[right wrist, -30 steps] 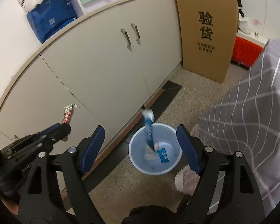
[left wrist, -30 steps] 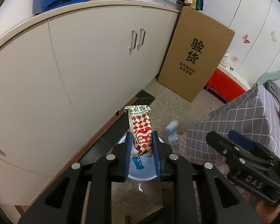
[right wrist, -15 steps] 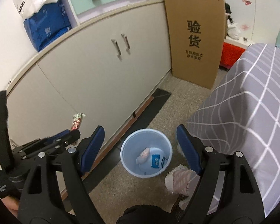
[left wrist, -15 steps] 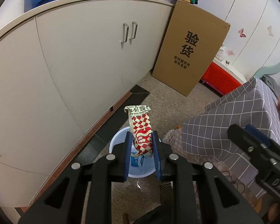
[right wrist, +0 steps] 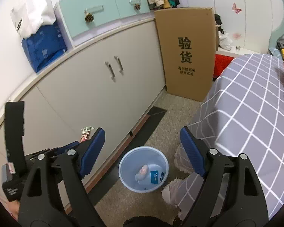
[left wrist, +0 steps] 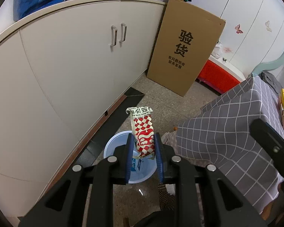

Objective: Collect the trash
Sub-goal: 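Carry both items over the blue bin and open both grippers, then move the left gripper to the green plush toy and grasp it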

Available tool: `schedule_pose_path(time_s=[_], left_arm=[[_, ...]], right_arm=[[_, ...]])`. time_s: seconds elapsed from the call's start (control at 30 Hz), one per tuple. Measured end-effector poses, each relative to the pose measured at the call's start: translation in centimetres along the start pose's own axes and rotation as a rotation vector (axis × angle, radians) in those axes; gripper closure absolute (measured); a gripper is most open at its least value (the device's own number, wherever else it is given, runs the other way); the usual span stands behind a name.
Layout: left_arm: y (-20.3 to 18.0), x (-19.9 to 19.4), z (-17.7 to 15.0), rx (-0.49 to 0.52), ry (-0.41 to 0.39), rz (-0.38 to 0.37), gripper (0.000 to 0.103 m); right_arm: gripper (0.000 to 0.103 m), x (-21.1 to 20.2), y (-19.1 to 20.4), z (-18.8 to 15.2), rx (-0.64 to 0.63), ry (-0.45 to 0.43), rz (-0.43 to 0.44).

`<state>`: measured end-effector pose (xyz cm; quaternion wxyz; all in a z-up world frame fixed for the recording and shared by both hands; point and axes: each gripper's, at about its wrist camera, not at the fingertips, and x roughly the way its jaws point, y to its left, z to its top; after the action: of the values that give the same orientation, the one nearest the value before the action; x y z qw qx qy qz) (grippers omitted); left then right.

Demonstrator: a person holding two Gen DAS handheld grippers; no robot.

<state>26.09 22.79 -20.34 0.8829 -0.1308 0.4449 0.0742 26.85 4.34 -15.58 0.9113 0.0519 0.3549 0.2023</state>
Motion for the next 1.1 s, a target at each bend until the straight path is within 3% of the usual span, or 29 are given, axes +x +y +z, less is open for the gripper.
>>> schedule_pose_path(time_s=[0.07, 0.13, 0.17, 0.37, 0.73, 0.9, 1.1], left_arm=[[-0.6, 0.3, 0.4, 0.028, -0.01, 0.0, 0.078], [-1.1, 0.7, 0.7, 0.052, 0.003, 0.03, 0.052], [-1.2, 0.7, 0.8, 0.049, -0.001, 0.04, 0.033], [-0.8, -0.3, 0.3, -0.007, -0.02, 0.009, 0.031], [-3.5, -4.8, -0.1, 0.016, -0.097, -0.02, 0.028], [-6.9, -6.3, -0.5, 0.068, -0.113, -0.049, 0.027], [-14.3, -7.3, -0.8, 0.187, -0.116, -0.107, 0.027]], right_arm=[[0.022, -0.4, -0.3, 0.2, 0.011, -0.019, 0.0], [0.022, -0.7, -0.5, 0.3, 0.019, -0.029, -0.003], [0.022, -0.7, -0.7, 0.4, 0.021, -0.031, -0.009], [0.022, -1.1, -1.7, 0.1, 0.044, -0.027, -0.034], [0.021, -4.1, -3.4, -0.2, 0.078, -0.055, -0.036], [0.02, -7.0, -6.1, -0.2, 0.113, -0.096, -0.061], [0.019, -11.5, -11.7, -0.1, 0.175, -0.158, -0.132]])
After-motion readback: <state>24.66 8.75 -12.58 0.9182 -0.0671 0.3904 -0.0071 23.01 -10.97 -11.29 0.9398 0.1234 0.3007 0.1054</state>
